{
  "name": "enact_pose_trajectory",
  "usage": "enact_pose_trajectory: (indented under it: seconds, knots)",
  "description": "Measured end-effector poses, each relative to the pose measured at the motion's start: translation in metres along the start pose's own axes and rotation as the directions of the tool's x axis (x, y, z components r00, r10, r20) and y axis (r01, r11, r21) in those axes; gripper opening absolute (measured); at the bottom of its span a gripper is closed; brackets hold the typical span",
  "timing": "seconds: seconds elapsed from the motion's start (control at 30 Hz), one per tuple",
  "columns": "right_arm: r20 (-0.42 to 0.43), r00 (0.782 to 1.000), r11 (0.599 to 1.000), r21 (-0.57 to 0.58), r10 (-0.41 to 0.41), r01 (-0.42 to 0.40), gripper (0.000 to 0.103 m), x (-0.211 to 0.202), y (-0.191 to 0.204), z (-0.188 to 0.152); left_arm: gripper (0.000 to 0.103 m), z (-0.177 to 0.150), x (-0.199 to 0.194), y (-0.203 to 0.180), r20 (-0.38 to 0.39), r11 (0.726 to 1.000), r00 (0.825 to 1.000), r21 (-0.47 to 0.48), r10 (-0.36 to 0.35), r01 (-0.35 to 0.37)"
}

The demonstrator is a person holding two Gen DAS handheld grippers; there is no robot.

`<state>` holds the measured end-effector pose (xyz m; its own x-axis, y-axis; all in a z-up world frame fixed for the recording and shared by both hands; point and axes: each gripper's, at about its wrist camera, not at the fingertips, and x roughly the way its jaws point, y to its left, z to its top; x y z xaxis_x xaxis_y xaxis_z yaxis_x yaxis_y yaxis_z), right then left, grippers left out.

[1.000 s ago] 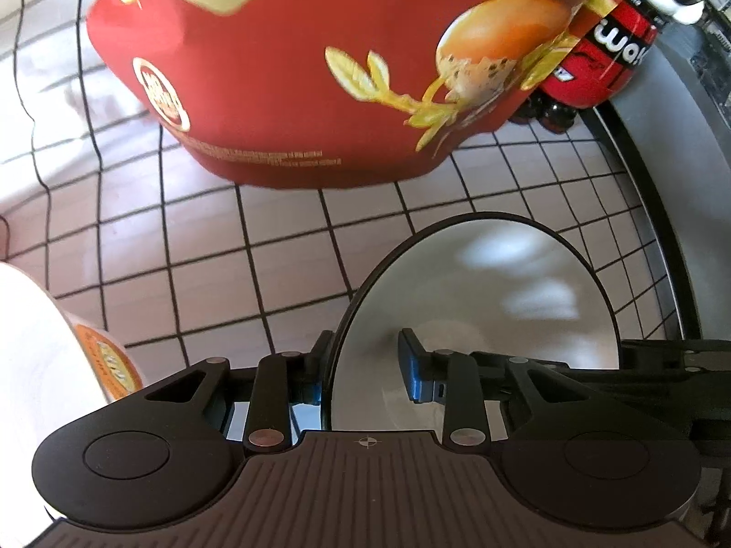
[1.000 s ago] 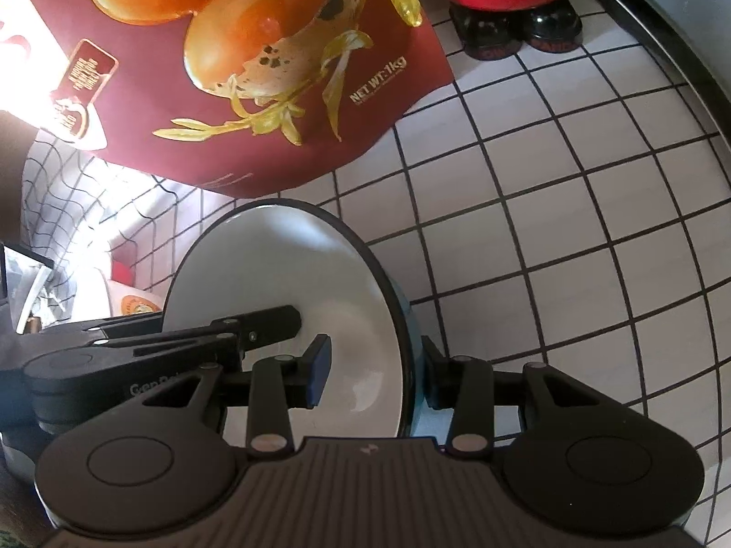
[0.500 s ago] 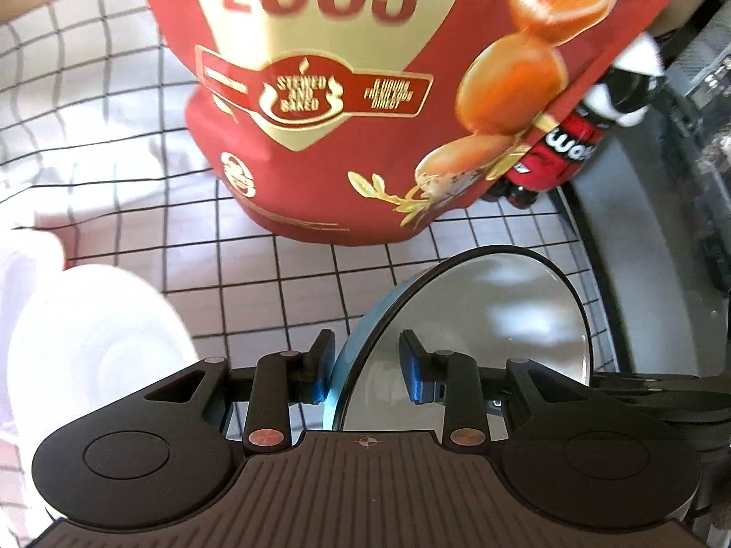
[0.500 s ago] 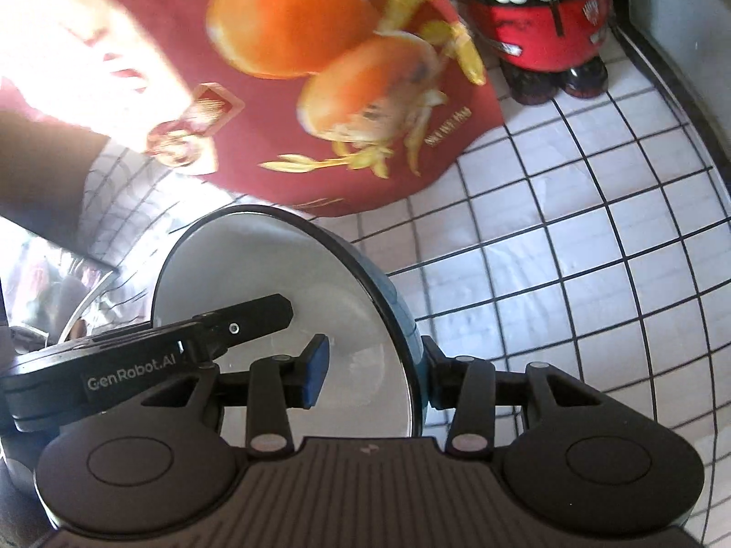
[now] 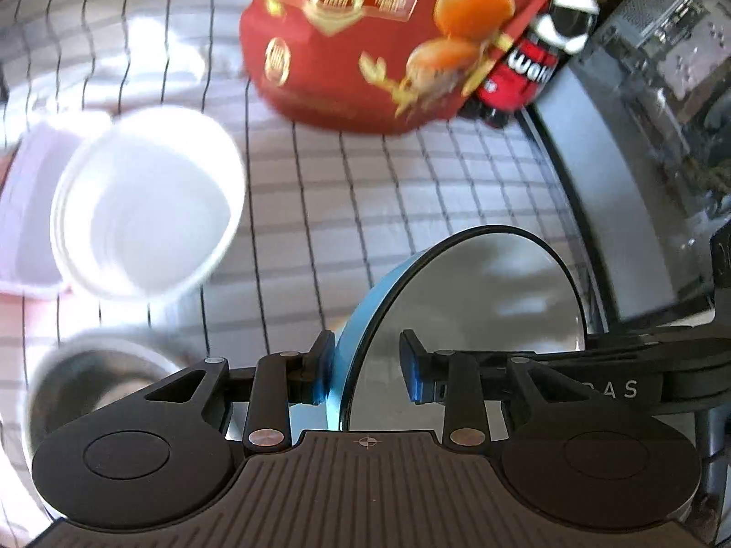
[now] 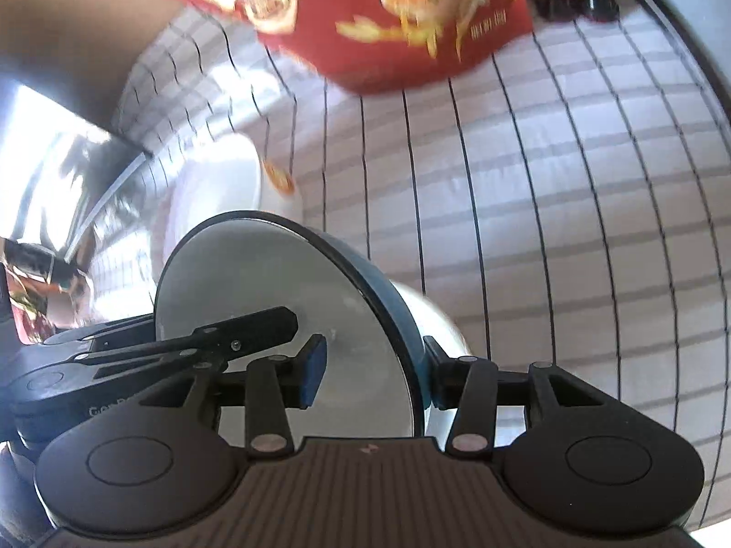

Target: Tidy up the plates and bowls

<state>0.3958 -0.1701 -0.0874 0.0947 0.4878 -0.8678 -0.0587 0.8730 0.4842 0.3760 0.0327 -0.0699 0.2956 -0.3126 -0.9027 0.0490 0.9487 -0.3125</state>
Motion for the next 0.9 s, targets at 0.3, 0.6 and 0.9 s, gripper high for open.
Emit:
enact_pose_trajectory:
  seconds: [0.3,0.6,0.9]
  knots:
    - [-0.024,0.997,0.997,-0.022,-0.069,0.068,0.046,0.033,-0.003,-0.027,0.031,-0.038,0.017,0.017,-0.021,0.999,1.000,-0.048,-0.006,0.005]
    - [0.051,0.992,0.987,-0.105,-0.117,0.122,0.046,0.037,0.007,-0.035,0.023,-0.053,0.013,0.027,0.006,0.997,1.000,-0.083,0.001,-0.001]
    - [0.138,0.982,0.971,-0.182,-0.132,0.156,0.046,0.009,0.009,-0.038,0.023,-0.056,-0.008,0.024,0.090,0.998,0.995,-0.054,0.039,-0.034]
